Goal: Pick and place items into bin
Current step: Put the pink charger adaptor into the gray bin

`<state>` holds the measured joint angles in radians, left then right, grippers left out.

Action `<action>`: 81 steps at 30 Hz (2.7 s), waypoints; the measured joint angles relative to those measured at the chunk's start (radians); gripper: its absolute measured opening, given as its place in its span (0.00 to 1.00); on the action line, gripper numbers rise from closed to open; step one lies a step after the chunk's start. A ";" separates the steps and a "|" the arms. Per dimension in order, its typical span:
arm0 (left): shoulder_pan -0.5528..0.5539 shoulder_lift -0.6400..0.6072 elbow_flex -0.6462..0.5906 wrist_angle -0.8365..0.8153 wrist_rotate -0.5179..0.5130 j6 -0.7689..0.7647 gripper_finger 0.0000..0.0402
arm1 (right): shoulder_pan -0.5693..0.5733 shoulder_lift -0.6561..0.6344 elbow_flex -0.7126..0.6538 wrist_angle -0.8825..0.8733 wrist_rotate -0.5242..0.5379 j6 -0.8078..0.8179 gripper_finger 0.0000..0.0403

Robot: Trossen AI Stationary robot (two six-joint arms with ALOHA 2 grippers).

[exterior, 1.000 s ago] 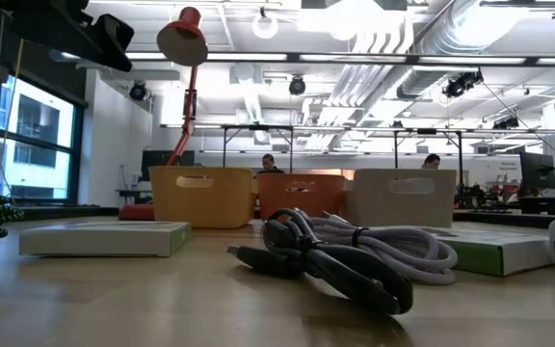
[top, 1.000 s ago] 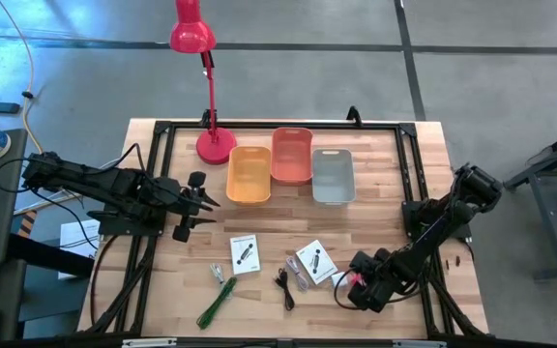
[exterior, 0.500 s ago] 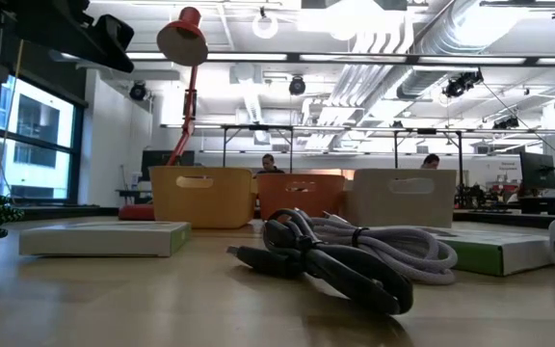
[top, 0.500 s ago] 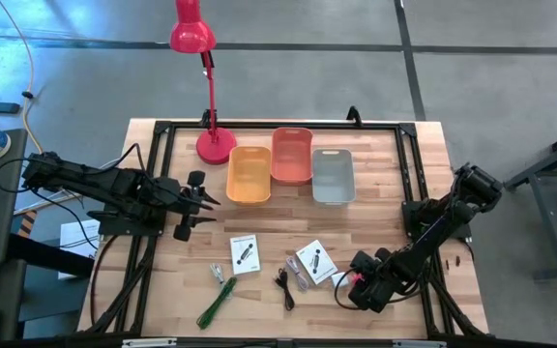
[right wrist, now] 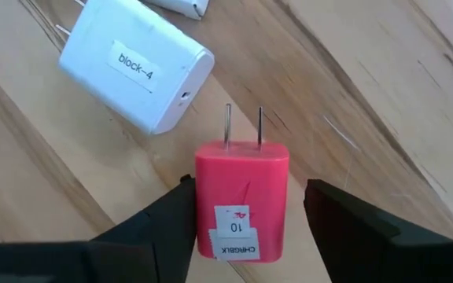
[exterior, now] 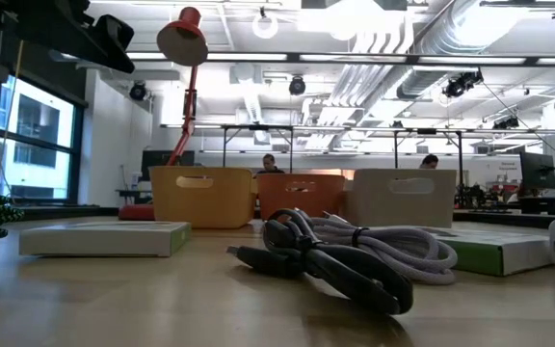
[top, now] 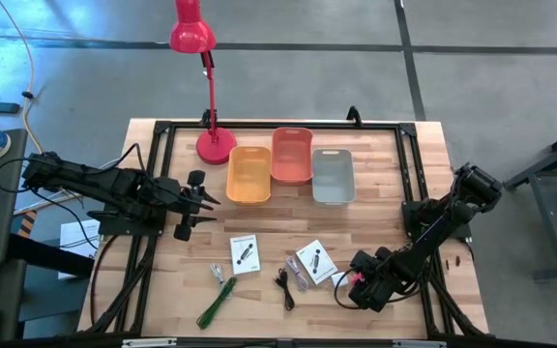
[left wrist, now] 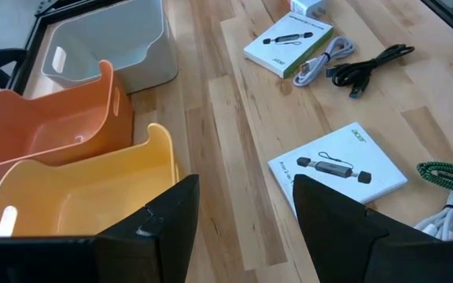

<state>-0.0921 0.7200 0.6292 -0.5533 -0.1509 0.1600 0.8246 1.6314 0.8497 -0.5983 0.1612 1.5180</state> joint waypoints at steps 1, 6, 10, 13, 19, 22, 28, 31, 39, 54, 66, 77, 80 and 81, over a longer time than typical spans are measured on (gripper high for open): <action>0.000 0.000 0.000 0.000 0.000 0.000 0.48 | 0.000 0.000 0.000 0.000 0.000 0.000 0.54; 0.000 0.000 0.000 0.000 0.000 0.000 0.48 | 0.000 0.000 0.000 0.000 -0.003 0.000 0.54; 0.000 0.000 0.000 0.000 0.000 0.000 0.48 | 0.000 0.000 0.000 0.000 -0.012 0.000 0.54; 0.000 0.000 0.000 0.000 0.000 0.000 0.48 | 0.000 0.000 0.000 0.000 -0.012 0.000 0.54; 0.000 0.000 0.000 0.000 0.000 0.000 0.48 | 0.000 0.000 0.000 0.000 -0.011 0.000 0.54; 0.000 0.000 0.000 0.000 0.000 0.000 0.48 | 0.000 0.000 0.000 0.000 -0.011 0.000 0.55; 0.000 0.000 0.000 0.000 0.000 0.000 0.48 | 0.000 0.000 0.000 0.000 -0.011 0.000 0.55; 0.000 0.000 0.000 0.000 0.000 0.000 0.48 | 0.000 0.000 0.000 0.000 -0.011 0.000 0.55; 0.000 0.000 0.000 0.000 0.000 0.000 0.48 | 0.000 0.000 0.000 0.000 -0.011 0.000 0.53; 0.000 0.000 0.000 0.000 0.000 0.000 0.48 | 0.000 0.000 0.000 0.001 -0.011 0.000 0.43; 0.000 0.000 0.000 0.000 0.000 -0.002 0.48 | 0.000 0.000 0.000 0.003 -0.011 0.000 0.39; 0.000 0.000 0.000 0.000 0.000 -0.001 0.48 | 0.000 0.000 0.000 0.005 -0.011 0.000 0.45; 0.000 0.000 0.000 0.000 0.000 -0.001 0.48 | 0.000 0.000 0.000 0.005 -0.011 0.000 0.43; 0.000 0.000 0.000 0.000 0.000 -0.001 0.48 | 0.000 0.000 0.000 0.005 -0.011 0.000 0.42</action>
<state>-0.0921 0.7200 0.6290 -0.5533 -0.1509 0.1589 0.8246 1.6310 0.8497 -0.5934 0.1497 1.5181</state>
